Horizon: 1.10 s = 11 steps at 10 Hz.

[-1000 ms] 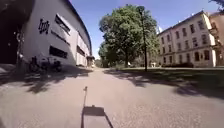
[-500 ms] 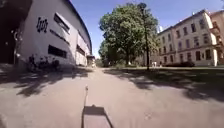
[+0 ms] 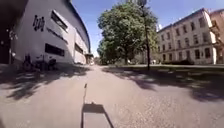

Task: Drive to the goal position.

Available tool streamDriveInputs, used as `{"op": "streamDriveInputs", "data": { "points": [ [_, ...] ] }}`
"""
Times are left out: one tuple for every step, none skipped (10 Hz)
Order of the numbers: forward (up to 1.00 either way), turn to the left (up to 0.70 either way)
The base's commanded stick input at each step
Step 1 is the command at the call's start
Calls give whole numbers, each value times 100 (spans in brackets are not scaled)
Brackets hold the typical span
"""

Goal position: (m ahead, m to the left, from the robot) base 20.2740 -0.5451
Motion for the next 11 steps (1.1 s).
{"op": "streamDriveInputs", "data": {
  "points": [
    [70, 0],
    [70, 0],
    [70, 0],
    [70, 0],
    [70, 0],
    [70, 0],
    [70, 0],
    [70, 0],
    [70, 0],
    [70, 0],
    [70, 0]
  ]
}}
